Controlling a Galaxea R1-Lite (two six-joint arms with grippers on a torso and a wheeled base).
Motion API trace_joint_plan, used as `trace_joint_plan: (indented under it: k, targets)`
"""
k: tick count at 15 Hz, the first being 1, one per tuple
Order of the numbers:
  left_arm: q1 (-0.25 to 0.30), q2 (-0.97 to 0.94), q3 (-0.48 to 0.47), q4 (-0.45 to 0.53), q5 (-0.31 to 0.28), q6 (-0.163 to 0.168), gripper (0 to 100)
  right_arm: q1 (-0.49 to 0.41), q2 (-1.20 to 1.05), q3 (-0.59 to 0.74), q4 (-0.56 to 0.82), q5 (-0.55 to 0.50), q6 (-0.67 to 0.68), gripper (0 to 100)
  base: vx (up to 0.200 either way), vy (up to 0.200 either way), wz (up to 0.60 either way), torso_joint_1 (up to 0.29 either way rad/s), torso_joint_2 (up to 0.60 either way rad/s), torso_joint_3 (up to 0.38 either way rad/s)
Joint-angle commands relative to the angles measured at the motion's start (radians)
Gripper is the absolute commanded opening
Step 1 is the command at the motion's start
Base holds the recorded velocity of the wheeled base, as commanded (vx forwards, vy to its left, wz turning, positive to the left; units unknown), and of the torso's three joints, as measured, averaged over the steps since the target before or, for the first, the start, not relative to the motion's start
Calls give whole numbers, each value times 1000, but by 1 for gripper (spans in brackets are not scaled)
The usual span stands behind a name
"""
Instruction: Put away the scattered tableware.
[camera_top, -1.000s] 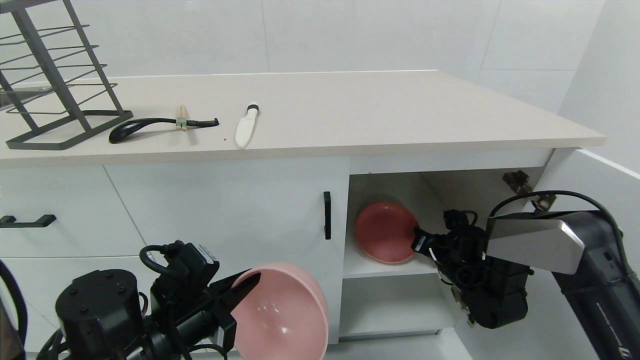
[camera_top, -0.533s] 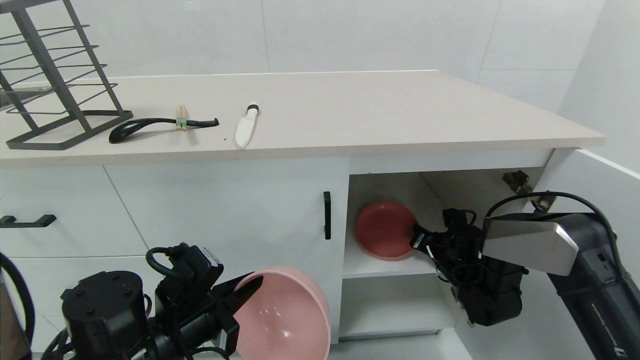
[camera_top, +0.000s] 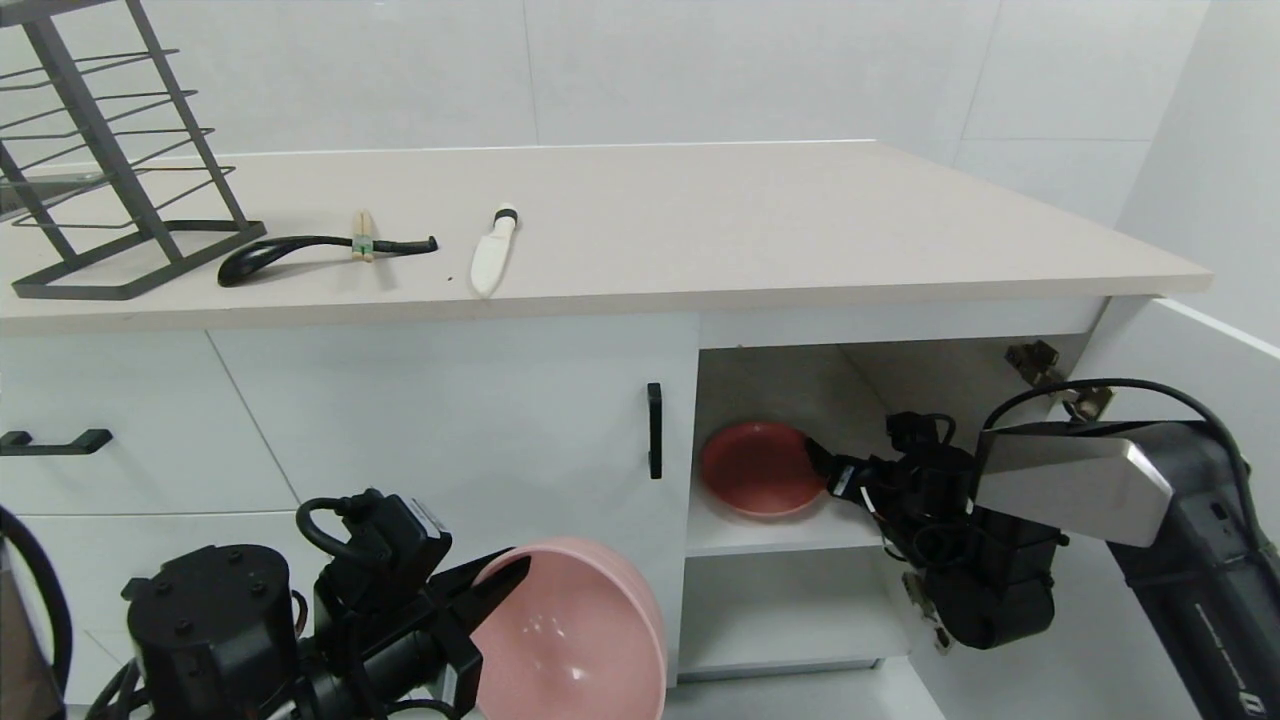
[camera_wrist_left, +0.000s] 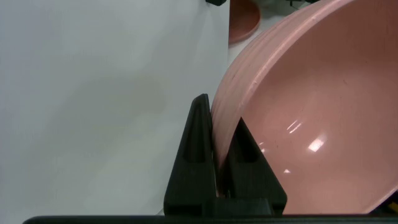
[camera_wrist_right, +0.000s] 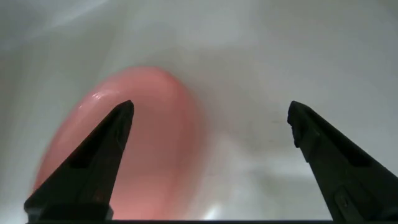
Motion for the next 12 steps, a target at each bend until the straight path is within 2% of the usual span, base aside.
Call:
trace_joint_plan:
  k: [1,5,8,9,10,12]
  targets:
    - [-6,-28,0,-1,0,0,0,0,-168,179,-1,3,-95,100,0,0,0,0,0,0]
    - [-20,-69,0,-1,0,0,0,59,-337,315,-1,4,-143,100,0,0,0,0,0,0]
    - [-20,-82,0,-1,0,2,0,145,-404,436,-1,3,-194,100,0,0,0,0,0,0]
    - [-25,-106,-9,-1,0,33,0,222,-490,556,-1,1,-206,100,0,0,0,0,0,0]
    - [-26,-108,-32,-1,0,80,0,265,-547,616,-1,1,-209,100,0,0,0,0,0,0]
    - [-42,-103,-71,-1,2,108,0,326,-636,683,-1,1,-209,100,0,0,0,0,0,0]
